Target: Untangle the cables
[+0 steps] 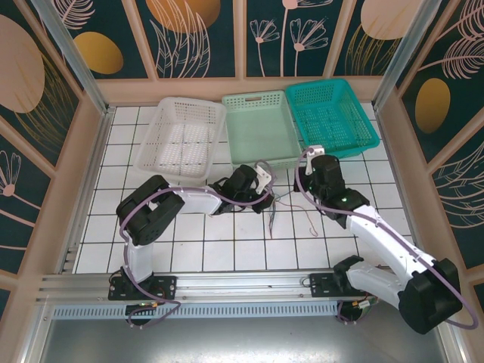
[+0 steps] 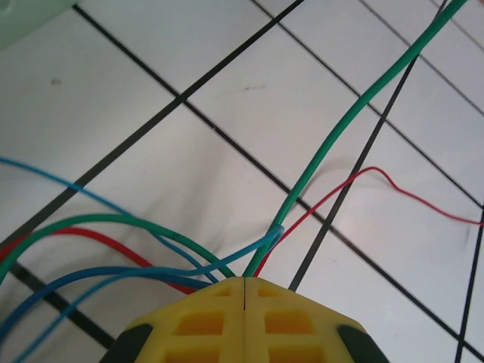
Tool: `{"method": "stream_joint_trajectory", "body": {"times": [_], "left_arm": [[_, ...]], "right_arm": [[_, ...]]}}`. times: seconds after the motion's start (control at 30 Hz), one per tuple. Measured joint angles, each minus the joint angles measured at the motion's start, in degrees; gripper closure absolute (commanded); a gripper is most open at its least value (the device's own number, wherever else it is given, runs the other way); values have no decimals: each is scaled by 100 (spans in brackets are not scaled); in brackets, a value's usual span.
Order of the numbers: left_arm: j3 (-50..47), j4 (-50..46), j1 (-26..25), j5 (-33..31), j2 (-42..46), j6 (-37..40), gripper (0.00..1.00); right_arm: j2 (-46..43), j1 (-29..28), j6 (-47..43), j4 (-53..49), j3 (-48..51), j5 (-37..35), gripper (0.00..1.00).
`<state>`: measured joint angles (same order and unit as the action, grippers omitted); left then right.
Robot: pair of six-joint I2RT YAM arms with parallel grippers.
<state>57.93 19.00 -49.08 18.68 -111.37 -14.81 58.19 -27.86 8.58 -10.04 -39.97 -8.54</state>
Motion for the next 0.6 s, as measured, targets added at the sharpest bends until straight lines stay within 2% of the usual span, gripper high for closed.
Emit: {"method": "stream_joint_trajectory", "body": {"times": [0.17, 0.4, 0.6], "left_arm": [[-39, -63, 0, -168, 0, -2, 100], [-39, -131, 0, -396, 0, -2, 100], [-39, -190, 0, -535, 0, -2, 100]], "right_arm": [[-306, 83, -85, -437, -66, -951, 100], [-1102, 168, -223, -503, -66, -1443, 100], [-1360, 258, -278, -568, -94, -2236, 100]]}}
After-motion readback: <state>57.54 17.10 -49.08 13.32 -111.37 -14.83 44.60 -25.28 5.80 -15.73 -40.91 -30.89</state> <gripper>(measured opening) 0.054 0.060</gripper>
